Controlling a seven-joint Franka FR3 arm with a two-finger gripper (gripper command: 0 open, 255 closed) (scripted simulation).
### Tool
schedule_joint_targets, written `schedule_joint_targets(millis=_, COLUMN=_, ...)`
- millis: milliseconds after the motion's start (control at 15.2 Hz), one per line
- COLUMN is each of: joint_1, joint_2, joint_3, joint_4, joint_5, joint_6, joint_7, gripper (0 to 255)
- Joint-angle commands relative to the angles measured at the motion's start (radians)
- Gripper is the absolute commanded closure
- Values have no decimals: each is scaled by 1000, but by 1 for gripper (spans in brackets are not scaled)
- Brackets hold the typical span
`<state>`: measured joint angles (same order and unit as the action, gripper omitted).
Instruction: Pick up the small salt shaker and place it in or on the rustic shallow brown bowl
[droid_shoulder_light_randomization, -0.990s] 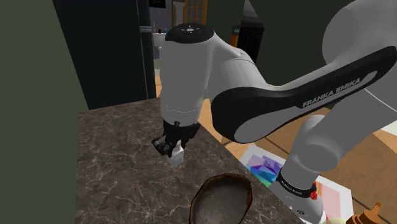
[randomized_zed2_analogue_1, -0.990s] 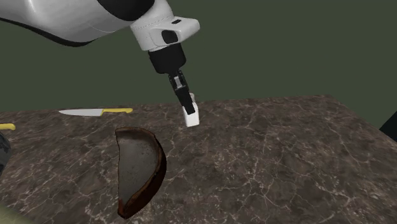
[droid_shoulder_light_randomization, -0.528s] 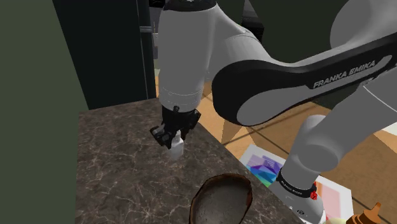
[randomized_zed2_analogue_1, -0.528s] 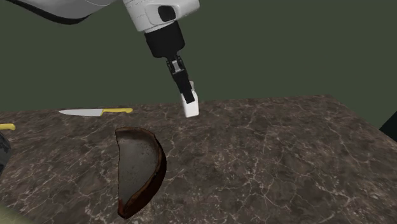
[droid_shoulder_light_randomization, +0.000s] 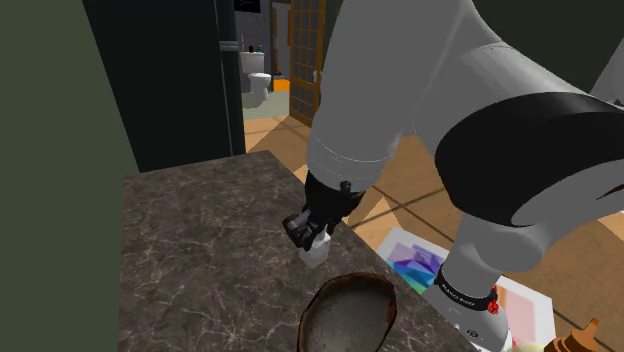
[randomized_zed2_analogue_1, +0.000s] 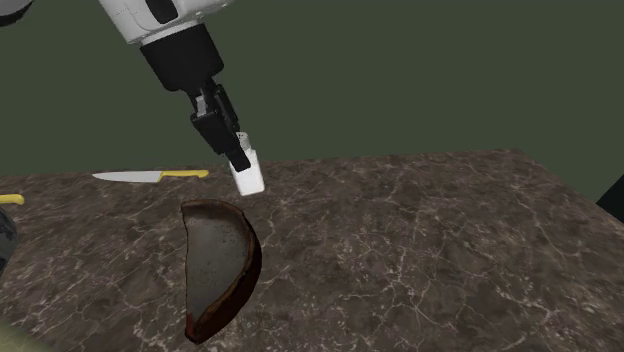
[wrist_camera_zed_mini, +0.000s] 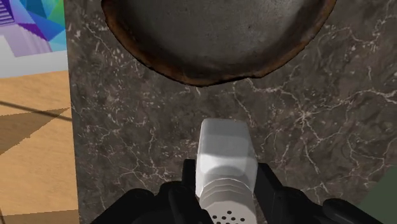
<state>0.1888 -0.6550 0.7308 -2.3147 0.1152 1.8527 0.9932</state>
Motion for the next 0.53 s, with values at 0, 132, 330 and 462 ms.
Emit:
schedule_joint_targets(millis=0, joint_1=49, joint_2=-69, joint_3=-12, joint_4=-30, joint_5=33, joint_6=-42, joint_7=9, gripper=255)
schedule_joint_targets(millis=132, joint_1=92, joint_2=-124, joint_3=-16, joint_4=-46, joint_5=59, joint_6=-84, joint_7=26, gripper=255)
schedule_joint_targets(millis=330, joint_1=133, joint_2=-174, joint_3=-12, joint_4=-70, joint_5=86, joint_6=-115, joint_7=48, gripper=255)
schedule_joint_targets(millis=462, joint_1=137, joint_2=-175, joint_3=-2, joint_4=-95, joint_5=93, joint_6=-90, joint_7=52, gripper=255)
